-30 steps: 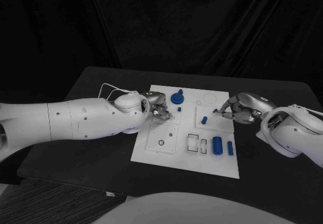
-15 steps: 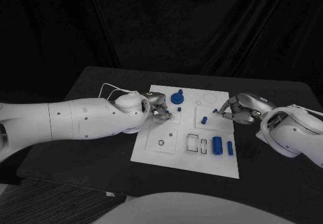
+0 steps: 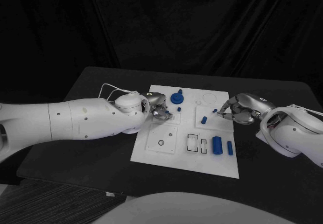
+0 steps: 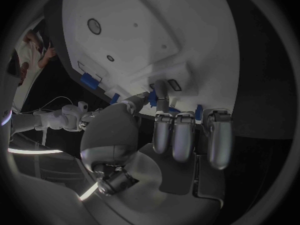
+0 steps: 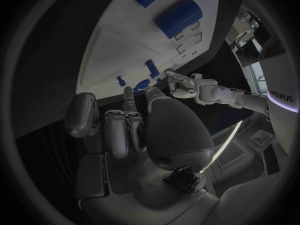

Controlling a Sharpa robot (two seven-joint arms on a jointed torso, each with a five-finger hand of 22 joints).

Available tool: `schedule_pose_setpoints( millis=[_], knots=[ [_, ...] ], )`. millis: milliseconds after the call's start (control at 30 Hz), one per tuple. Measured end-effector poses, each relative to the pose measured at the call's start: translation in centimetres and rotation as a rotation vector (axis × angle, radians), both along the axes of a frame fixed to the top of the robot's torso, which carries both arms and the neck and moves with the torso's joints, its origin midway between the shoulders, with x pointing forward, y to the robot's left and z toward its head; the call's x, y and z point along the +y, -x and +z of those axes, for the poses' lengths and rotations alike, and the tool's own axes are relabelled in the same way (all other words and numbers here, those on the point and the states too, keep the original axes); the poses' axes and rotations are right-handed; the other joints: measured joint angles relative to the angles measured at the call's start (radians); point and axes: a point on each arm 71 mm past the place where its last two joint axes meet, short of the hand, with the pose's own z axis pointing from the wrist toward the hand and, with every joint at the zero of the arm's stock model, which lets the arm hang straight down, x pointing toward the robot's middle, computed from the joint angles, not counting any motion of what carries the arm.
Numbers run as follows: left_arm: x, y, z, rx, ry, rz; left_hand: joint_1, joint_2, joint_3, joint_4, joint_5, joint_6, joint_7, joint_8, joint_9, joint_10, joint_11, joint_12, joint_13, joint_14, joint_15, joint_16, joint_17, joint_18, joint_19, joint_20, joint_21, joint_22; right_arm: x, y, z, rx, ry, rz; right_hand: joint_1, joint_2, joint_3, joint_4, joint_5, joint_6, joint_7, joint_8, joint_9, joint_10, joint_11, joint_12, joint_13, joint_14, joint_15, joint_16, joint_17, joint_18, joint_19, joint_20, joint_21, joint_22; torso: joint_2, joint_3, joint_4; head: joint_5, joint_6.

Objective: Assemble the parts on the task board

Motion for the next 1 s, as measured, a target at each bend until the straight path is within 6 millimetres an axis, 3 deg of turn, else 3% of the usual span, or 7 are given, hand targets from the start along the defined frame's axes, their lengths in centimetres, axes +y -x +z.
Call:
schedule_pose_setpoints(
  millis=[900,933,1000],
  knots=[
    [-0.17,0.40,-0.03,0.012,-0.002,-0.013,0.005,0.005,0.000,0.000,0.001,0.004,-0.004,0.000,0.000,0.000,0.000,0.000,0.000,0.000,0.000,0.000,0.000,0.000,0.000,0.000,0.000,0.000,-0.07,0.01,-0.19,0.015,0.011,-0.004,0.015,0.007,0.012,-0.012,0.020,-0.002,0.002,0.000,0.002,0.000,0.000,0.000,0.000,0.000,0.000,-0.011,0.000,0.000,0.000,0.000,0.000,0.000,0.000,0.0000,0.0005,0.003,0.000],
    [-0.18,0.42,-0.04,0.013,-0.002,-0.014,0.005,0.005,-0.012,0.012,0.001,0.007,-0.007,0.000,0.000,0.000,0.000,0.000,0.000,0.000,0.000,0.000,0.000,0.000,0.000,0.000,0.000,0.000,-0.07,0.01,-0.20,0.015,0.011,-0.004,0.015,0.007,0.012,-0.012,0.020,-0.002,0.002,0.000,0.002,0.000,0.000,0.000,0.000,0.000,0.000,-0.011,0.000,0.000,0.000,0.000,0.000,0.000,0.000,0.0000,0.0005,0.003,0.000],
    [-0.18,0.45,-0.04,0.013,-0.002,-0.014,0.005,0.005,-0.014,0.014,0.001,0.007,-0.007,0.000,0.000,0.000,0.000,0.000,0.000,0.000,0.000,0.000,0.000,0.000,0.000,0.000,0.000,0.000,-0.07,0.01,-0.21,0.016,0.012,-0.004,0.032,-0.004,0.012,-0.012,0.020,-0.002,0.002,0.000,0.002,0.000,0.000,0.000,0.000,0.000,0.000,-0.011,0.000,0.000,0.000,0.000,0.000,0.000,0.000,-0.0001,0.0005,0.004,0.000]
  ],
)
